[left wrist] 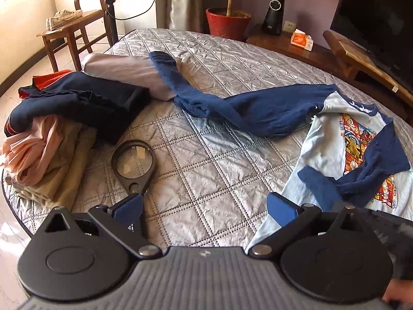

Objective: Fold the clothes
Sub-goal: 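Grasp the folded navy sleeve cuff with the right tool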

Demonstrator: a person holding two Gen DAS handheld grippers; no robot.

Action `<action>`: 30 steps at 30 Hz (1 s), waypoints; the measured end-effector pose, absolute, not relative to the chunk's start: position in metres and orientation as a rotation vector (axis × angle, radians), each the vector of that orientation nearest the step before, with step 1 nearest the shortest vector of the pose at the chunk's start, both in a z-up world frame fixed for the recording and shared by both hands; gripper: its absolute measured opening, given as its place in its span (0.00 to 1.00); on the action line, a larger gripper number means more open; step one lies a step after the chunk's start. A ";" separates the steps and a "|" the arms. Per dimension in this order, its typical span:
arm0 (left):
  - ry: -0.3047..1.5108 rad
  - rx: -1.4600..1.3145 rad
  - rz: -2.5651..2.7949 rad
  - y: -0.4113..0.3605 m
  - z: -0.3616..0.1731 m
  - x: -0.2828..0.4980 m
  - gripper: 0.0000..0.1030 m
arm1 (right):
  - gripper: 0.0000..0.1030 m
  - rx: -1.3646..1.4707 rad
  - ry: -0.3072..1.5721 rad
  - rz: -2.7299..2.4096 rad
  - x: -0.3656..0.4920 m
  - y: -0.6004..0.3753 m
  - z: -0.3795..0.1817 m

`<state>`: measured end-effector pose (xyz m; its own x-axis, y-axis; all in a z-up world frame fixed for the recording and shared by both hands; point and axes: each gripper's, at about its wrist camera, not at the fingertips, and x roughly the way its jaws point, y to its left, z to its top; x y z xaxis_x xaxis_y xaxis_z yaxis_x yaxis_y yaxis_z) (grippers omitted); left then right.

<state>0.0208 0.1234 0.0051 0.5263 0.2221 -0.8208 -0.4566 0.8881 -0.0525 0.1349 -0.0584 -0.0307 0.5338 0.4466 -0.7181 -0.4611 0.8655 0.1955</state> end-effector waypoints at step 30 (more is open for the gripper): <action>0.942 -0.307 0.406 0.129 -0.004 0.010 0.99 | 0.06 -0.093 0.810 0.791 0.115 -0.013 -0.007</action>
